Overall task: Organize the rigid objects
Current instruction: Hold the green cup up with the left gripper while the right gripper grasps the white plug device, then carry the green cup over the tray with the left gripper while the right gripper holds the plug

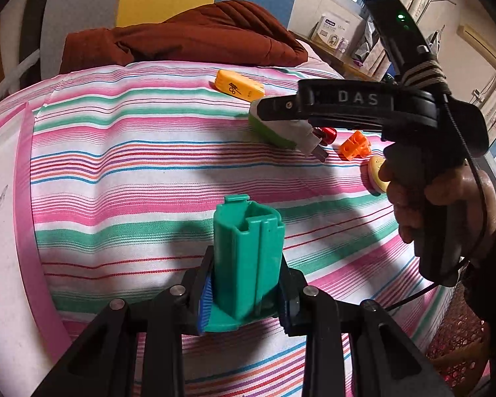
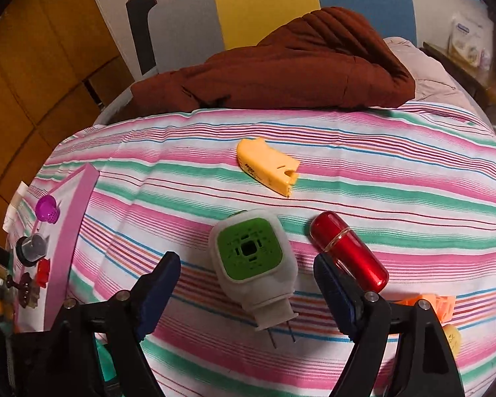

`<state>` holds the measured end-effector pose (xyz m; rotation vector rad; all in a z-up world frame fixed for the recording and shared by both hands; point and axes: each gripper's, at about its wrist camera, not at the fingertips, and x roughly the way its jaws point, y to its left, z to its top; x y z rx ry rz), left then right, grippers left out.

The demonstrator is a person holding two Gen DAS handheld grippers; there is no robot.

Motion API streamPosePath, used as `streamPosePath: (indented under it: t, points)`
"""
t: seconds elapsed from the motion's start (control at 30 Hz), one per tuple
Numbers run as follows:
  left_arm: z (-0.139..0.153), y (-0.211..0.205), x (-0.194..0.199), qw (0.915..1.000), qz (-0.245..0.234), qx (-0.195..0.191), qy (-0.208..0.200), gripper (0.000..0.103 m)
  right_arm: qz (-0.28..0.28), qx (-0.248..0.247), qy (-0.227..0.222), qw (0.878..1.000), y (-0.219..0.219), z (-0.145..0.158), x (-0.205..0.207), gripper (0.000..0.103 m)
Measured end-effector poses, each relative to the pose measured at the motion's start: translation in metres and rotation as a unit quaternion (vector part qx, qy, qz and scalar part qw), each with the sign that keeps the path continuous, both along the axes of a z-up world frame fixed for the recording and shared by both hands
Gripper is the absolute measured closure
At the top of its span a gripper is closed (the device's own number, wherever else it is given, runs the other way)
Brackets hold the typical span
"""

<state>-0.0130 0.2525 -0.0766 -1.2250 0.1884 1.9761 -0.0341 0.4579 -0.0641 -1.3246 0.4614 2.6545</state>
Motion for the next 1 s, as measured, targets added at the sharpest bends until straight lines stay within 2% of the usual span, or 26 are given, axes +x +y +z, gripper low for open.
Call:
streamPosePath:
  t: [0.23, 0.27, 0.3, 0.33, 0.7, 1.0]
  points:
    - [0.000, 0.001, 0.001, 1.0000, 0.002, -0.001, 0.004, 0.073, 0.008, 0.030, 0.003, 0.999, -0.006, -0.005, -0.009, 0.022]
    - [0.000, 0.001, 0.001, 1.0000, 0.002, -0.002, 0.004, 0.073, 0.010, 0.036, 0.001, 0.999, -0.008, -0.006, -0.009, 0.025]
    - [0.000, 0.001, 0.001, 1.0000, 0.002, -0.002, 0.005, 0.073, 0.015, 0.038, -0.003, 0.999, -0.008, -0.008, -0.011, 0.040]
    - [0.000, 0.001, 0.002, 1.0000, 0.002, -0.003, 0.006, 0.073, 0.016, 0.040, -0.007, 0.999, -0.008, -0.009, -0.011, 0.048]
    - [0.007, -0.003, 0.009, 0.9999, 0.003, -0.008, 0.012, 0.073, 0.003, 0.024, -0.012, 1.000, -0.003, -0.010, -0.007, 0.048]
    - [0.038, -0.020, 0.018, 0.9994, 0.010, 0.008, 0.033, 0.073, -0.001, 0.032, -0.010, 0.999, -0.004, -0.010, -0.004, 0.048]
